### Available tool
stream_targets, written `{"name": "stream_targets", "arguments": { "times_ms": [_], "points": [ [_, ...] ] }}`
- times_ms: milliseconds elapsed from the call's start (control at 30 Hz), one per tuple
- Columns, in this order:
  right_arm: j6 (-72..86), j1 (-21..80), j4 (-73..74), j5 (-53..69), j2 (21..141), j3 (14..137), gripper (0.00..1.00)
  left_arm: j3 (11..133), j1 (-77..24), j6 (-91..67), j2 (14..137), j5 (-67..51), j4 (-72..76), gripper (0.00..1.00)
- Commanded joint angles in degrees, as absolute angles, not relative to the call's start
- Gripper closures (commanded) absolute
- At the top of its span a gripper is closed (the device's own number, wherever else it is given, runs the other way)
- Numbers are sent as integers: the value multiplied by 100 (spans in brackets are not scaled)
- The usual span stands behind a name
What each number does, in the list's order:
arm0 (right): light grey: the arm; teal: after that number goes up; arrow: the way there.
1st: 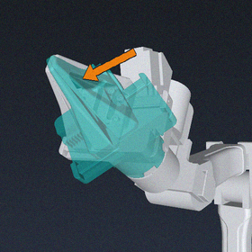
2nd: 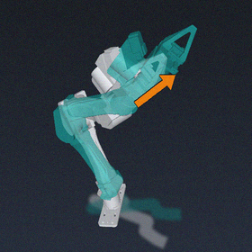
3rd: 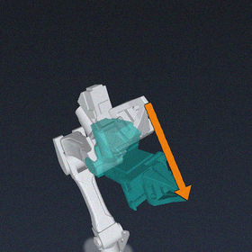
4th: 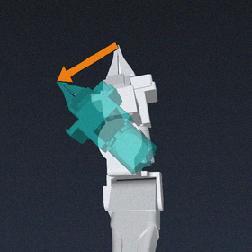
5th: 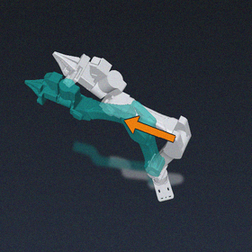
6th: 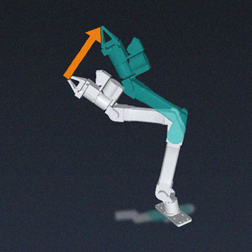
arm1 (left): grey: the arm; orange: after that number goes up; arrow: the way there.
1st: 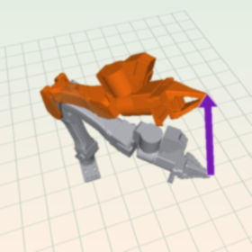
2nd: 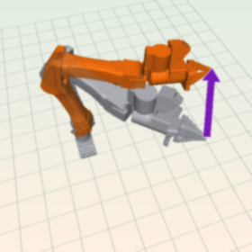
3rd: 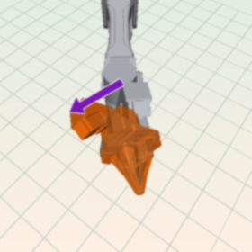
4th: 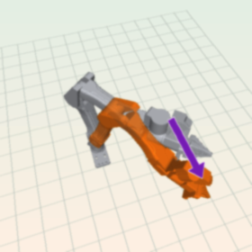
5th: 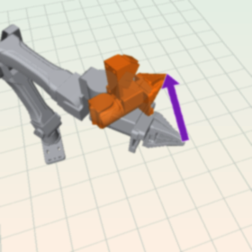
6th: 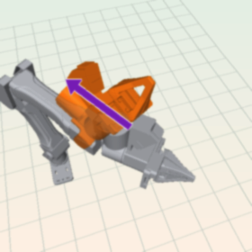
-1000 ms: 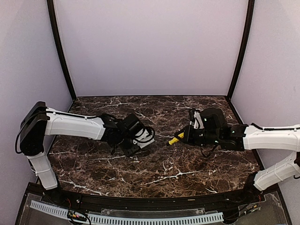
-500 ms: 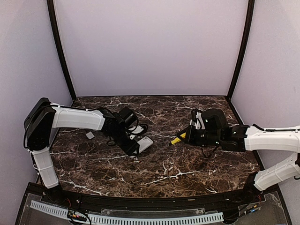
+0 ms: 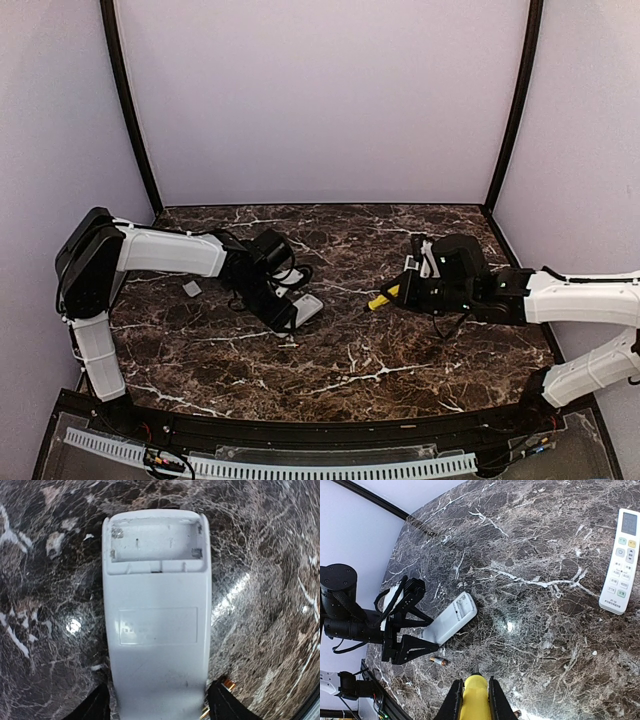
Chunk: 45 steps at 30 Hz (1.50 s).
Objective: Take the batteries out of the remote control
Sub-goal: Place the remote control without batteries at the center of the board, then place the screwdriver at the center of the board.
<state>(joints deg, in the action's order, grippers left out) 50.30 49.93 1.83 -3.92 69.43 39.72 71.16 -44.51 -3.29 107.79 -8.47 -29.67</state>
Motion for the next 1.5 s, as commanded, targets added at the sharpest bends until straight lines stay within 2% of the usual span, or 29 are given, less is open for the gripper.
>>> {"name": "stream_targets", "arguments": {
  "times_ms": [0,100,267,433,500,667,867,1167,1467],
  "points": [
    [5110,5014,70,-337,7053,3941,100,7204,-4421,-462,10665,-797,-2992,29],
    [5117,5010,24,-204,7197,3980,100,7134,-4414,-496,10526,-763,-2867,21],
    [5150,4957,-268,62,7399,3981,100,7076,-4412,-564,10332,-672,-2770,19],
    [5166,4834,-459,834,7873,4128,100,6680,-4176,-452,9354,-21,-2239,18],
    [5250,4766,-570,1080,8055,4145,100,6522,-3823,-445,8895,39,-2082,14],
    [5557,4489,-1213,1793,8463,4062,100,6407,-2470,-800,8175,-942,-2158,13],
    [5603,4370,-637,1837,9002,4456,100,6153,-1971,-954,7708,-1183,-1974,14],
    [5470,4368,-56,1294,9311,4806,73,5933,-1968,-733,7093,-734,-1668,15],
    [5250,4359,324,996,9496,5098,48,5974,-1969,-625,7070,-679,-1651,15]
  ]
}}
